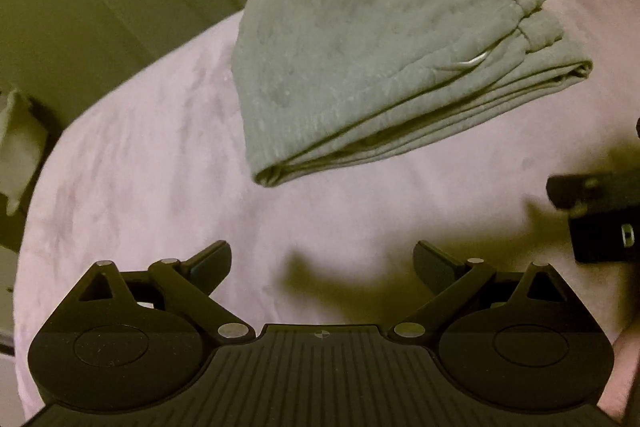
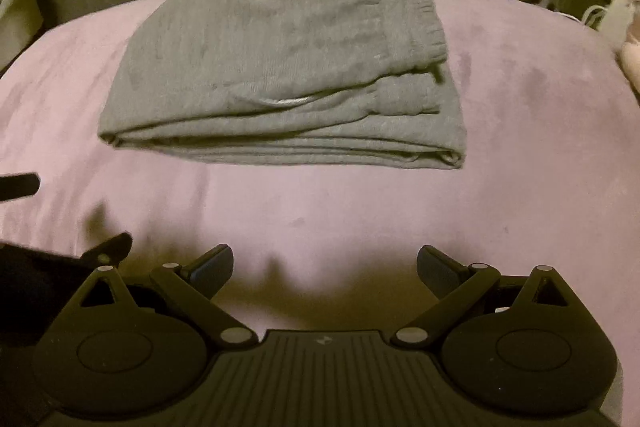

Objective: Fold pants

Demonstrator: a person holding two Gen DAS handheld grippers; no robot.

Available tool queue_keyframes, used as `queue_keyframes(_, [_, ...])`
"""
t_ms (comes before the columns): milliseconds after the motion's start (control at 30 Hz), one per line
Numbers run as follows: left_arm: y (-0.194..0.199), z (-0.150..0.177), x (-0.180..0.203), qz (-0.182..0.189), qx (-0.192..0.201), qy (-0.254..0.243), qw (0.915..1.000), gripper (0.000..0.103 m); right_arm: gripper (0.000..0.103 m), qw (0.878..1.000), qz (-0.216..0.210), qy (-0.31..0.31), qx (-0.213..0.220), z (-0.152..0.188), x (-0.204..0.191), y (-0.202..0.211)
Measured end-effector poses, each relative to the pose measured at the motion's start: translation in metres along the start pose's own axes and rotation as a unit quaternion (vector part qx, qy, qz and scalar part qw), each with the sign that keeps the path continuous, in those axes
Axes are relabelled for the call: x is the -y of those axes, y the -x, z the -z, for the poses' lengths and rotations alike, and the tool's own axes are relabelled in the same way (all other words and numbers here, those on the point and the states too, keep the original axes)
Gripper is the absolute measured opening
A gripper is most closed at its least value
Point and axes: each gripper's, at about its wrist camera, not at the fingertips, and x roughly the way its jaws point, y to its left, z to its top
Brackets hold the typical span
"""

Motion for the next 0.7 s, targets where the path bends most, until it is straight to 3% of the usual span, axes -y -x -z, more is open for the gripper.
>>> queue_keyframes(133, [-0.009,-0.004,-0.007,0.026,-0.021,0.015,0.9993,0.100,0.099,1.000,0.014,-0.003,-0.008,-0.008,0.003,0.001])
queue_keyframes(300, [-0.020,-0.011,-0.010,0.023,-0.046,0.023,0.9984,0.100,0.099,1.000,0.027,0.000,-0.013,-0.014,0.002,0.002])
queue_keyframes(500, [-0.007,-0.019,-0.013,0.067,-0.064,0.055,0.9942,0.100,0.099,0.999,0.030,0.001,-0.034,-0.020,0.000,0.009])
queue_keyframes(700, [0.008,-0.024,-0.011,0.047,-0.051,0.056,0.9961,0.100,0.099,0.998,0.057,0.000,-0.035,-0.022,0.000,0.014])
